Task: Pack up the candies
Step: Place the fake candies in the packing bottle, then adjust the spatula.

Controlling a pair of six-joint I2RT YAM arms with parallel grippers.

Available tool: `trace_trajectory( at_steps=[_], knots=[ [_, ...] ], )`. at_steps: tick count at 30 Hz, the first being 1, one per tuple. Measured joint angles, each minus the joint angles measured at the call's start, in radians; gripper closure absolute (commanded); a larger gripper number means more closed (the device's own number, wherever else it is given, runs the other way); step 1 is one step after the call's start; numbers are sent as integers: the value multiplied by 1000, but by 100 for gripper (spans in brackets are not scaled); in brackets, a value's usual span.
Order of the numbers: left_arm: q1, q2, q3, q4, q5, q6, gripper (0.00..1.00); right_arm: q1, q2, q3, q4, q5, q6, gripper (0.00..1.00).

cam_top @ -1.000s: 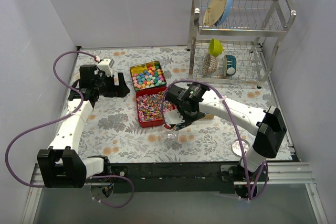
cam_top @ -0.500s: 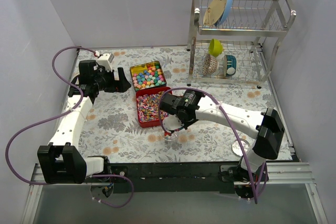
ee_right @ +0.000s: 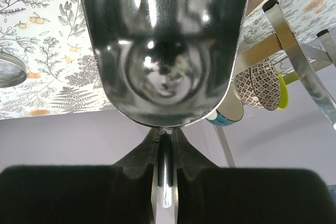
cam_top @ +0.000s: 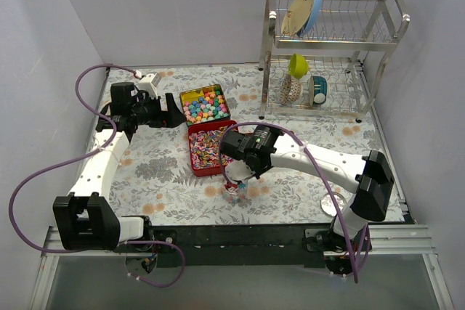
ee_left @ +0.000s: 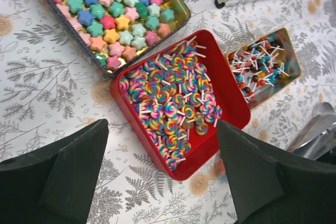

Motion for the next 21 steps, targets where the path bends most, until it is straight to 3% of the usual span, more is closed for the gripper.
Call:
trace_trajectory(
  at_steps=[5,11,15,21],
  knots=[
    [0,-8,-31,27,110,-16,20,-13,-5,66,-10,-48,10,99],
    [-6,-35,-120,66,312,-59,20,-141,14,271,-11,-253,75,99],
    [-42,-36,-139,85,412,-95,21,-223,99,395,-11,-351,131,99],
    [-121,8,-138,117,465,-135,22,-230,223,476,-9,-432,164,99]
  ],
)
